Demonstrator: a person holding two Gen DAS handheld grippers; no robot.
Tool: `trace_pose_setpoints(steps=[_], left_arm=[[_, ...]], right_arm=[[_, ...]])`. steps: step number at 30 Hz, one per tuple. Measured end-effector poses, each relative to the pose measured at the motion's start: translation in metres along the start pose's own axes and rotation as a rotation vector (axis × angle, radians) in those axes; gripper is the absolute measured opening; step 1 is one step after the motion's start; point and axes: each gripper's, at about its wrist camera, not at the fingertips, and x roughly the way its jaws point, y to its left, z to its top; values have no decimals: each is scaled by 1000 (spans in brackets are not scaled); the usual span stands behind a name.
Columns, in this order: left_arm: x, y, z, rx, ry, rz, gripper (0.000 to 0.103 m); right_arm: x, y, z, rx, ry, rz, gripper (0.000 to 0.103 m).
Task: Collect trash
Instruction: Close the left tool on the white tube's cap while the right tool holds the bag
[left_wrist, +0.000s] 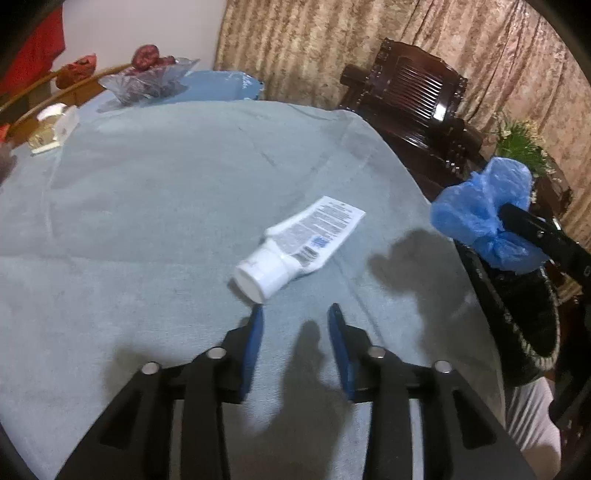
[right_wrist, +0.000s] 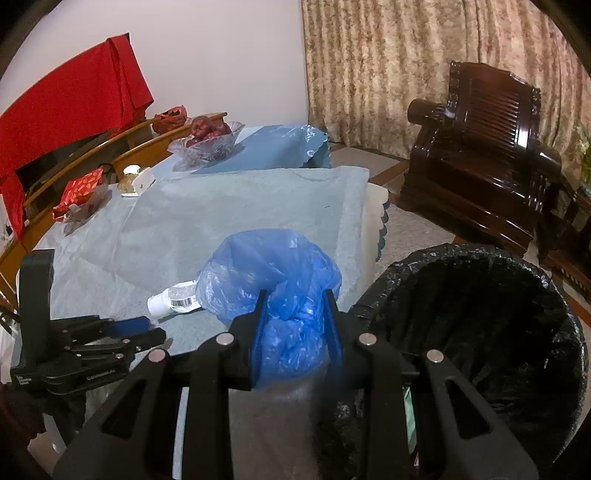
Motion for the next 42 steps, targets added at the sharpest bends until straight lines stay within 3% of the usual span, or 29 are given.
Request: trace_pose_setpoints(steps=[4, 8, 15, 16, 19, 21, 22, 23, 27, 31, 33, 36, 38, 40, 42], left_arm=[[-3, 12, 9, -1, -34, 61, 57], [9, 19, 19, 1, -31, 37, 65], [34, 15, 26, 52, 5, -5, 67], [35, 13, 25, 60, 5, -6, 66], [34, 6, 21, 93, 0, -13, 50], [31, 5, 17, 86, -7, -14, 44], [30, 5, 15, 74, -6, -16, 34], [29, 5, 13, 61, -5, -13, 32], [20, 0, 2, 12, -2, -10, 30], [20, -4, 6, -4, -4, 11, 57], [23, -3, 11, -25, -3, 21, 60], [29, -3, 17, -26, 6, 31, 56], [32, -5, 18, -6, 10, 45, 41], [32, -5, 18, -11, 8, 36, 33], [30, -6, 16, -11, 3, 43, 32]], right_arm=[[-1, 0, 0, 1, -1, -5, 27], [3, 2, -1, 5, 6, -5, 27], [7, -1, 1, 9, 17, -10, 28], [7, -2, 2, 12, 16, -11, 28], [9, -4, 2, 22, 16, -10, 28], [11, -4, 1, 30, 19, -12, 28], [11, -5, 0, 32, 19, -11, 28], [10, -5, -1, 32, 19, -9, 28], [11, -3, -4, 26, 24, -7, 28], [10, -3, -3, 26, 25, -6, 28], [11, -3, -3, 26, 24, -7, 28], [10, -4, -3, 29, 21, -9, 28], [9, -5, -3, 34, 20, -9, 28], [9, -6, -3, 36, 19, -8, 28], [9, -6, -3, 34, 19, -7, 28]])
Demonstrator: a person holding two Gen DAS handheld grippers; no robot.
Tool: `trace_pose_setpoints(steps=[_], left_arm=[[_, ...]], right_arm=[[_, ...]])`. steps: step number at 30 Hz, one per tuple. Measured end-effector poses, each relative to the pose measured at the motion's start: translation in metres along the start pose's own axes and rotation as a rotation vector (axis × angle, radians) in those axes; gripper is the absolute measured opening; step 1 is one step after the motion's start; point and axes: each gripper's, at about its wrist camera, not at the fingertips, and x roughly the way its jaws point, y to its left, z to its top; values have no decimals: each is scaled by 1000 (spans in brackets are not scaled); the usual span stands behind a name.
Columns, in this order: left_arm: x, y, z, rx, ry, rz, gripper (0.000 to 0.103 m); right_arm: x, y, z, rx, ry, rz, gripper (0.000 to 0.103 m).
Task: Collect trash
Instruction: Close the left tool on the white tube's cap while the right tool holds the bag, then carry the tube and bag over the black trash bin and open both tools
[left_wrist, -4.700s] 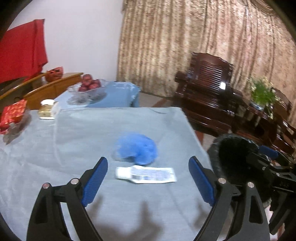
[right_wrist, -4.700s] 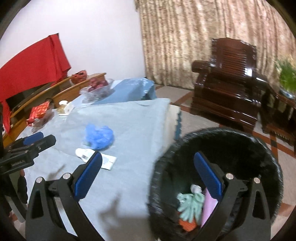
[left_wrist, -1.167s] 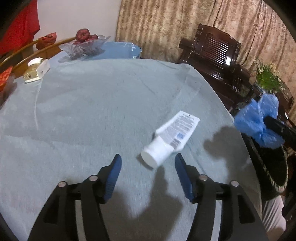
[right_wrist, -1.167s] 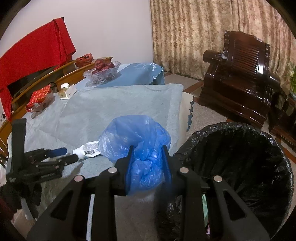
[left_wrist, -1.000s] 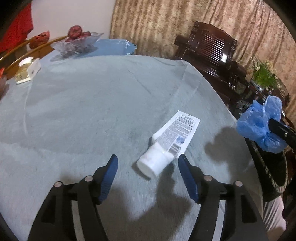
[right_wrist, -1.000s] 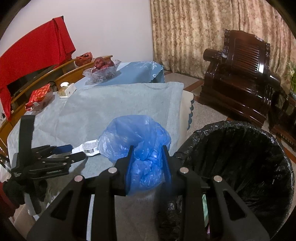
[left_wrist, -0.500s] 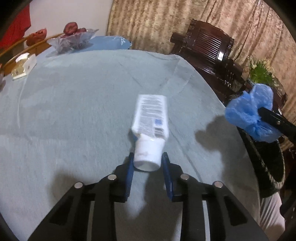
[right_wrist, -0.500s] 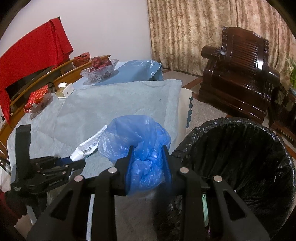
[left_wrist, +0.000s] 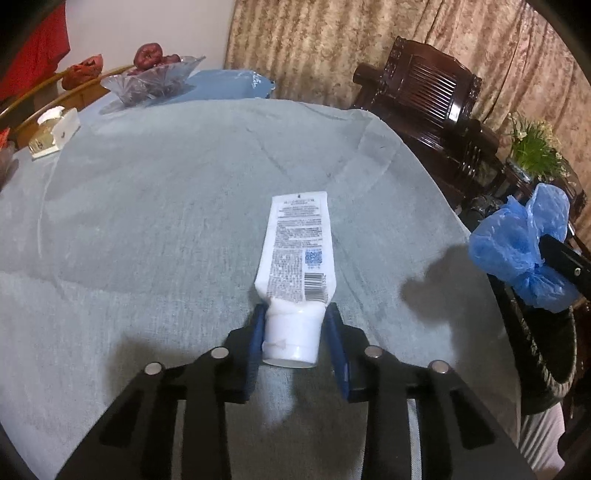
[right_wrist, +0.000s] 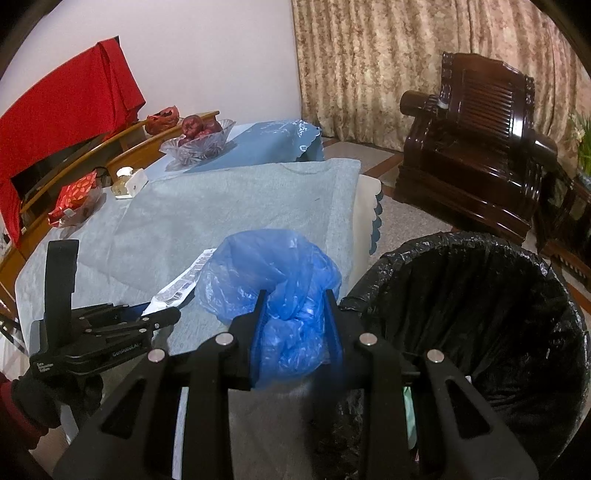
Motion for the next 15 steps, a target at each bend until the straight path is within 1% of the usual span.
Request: trace_pose_setpoints(steps=[1, 2, 6, 10, 15], left_arm=[[-2, -1, -2, -2, -6, 0, 29], [-4, -2, -2, -4, -12, 2, 29], [-16, -3, -3, -15, -41, -2, 29], [-36, -8, 0, -11, -91, 0, 29], [-54, -14, 6, -4, -126, 5, 29]], right_arm=[[0, 0, 0, 0, 0, 0, 28], [-1, 0, 0, 0, -2, 1, 28], [-9, 1, 3, -5, -20, 7, 28], [-17, 2, 7, -4, -40, 14, 28], [-28, 6, 11, -7, -65, 24, 28]])
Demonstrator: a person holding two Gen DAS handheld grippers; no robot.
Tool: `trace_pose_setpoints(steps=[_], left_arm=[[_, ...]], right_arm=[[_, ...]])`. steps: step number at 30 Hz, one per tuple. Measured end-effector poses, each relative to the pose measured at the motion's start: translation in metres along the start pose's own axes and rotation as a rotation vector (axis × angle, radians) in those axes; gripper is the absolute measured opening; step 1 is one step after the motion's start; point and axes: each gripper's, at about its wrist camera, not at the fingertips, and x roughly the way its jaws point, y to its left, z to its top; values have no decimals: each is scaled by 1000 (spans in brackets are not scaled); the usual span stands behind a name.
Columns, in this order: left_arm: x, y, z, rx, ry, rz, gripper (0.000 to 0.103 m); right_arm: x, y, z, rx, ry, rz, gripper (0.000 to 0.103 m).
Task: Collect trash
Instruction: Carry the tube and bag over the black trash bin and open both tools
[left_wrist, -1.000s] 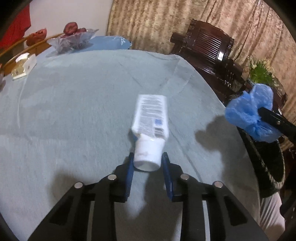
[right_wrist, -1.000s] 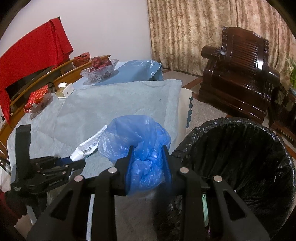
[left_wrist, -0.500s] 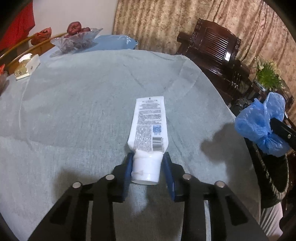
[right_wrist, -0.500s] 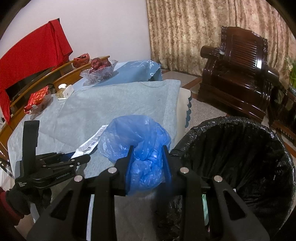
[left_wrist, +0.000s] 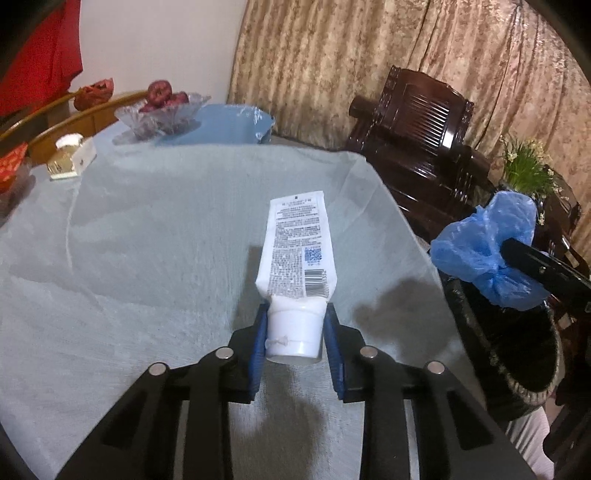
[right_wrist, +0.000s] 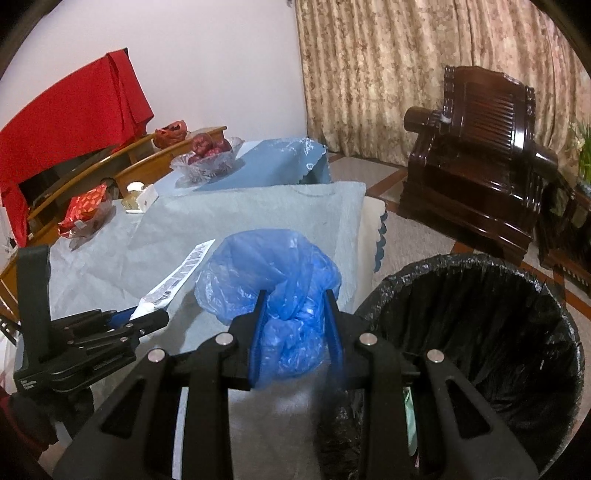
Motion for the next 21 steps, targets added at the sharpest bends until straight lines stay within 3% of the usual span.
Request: trace_pose_setpoints(steps=[21], left_arm=[[-61, -50, 29, 55, -101, -36, 29]], right_arm=[[-69, -12, 15, 18, -95, -34, 28]])
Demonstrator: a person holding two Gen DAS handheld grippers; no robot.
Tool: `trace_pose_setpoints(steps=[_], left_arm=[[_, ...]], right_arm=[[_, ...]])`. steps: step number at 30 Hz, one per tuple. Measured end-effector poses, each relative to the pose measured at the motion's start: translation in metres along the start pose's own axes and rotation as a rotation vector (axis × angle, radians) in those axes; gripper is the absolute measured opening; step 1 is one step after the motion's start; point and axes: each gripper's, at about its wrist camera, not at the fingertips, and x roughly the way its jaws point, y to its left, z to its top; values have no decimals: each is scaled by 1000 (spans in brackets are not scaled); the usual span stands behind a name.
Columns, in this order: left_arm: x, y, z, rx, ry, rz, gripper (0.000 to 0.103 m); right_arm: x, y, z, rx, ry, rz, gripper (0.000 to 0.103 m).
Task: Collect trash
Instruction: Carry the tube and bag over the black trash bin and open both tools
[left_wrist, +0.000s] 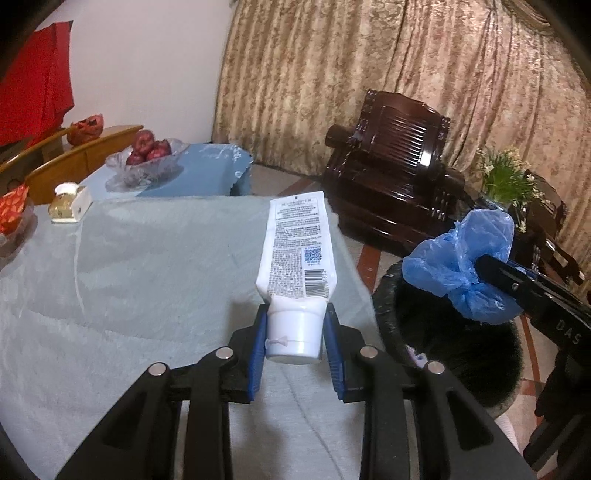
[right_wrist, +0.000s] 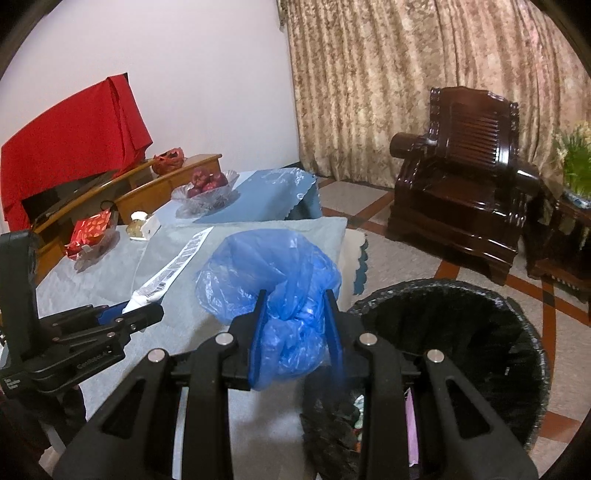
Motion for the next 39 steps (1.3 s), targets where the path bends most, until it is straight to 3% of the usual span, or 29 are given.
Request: trace_pose_setpoints(steps=[14, 25, 39], left_arm=[[-8, -63, 10, 84, -13, -110, 29], [12, -124, 7, 179, 13, -200, 29], [72, -177, -8, 264, 109, -265, 29]], right_arm=[[-46, -47, -11, 48, -45, -98, 28], [-69, -108, -31, 115, -42, -207, 28], [-39, -157, -61, 164, 40, -275, 28]])
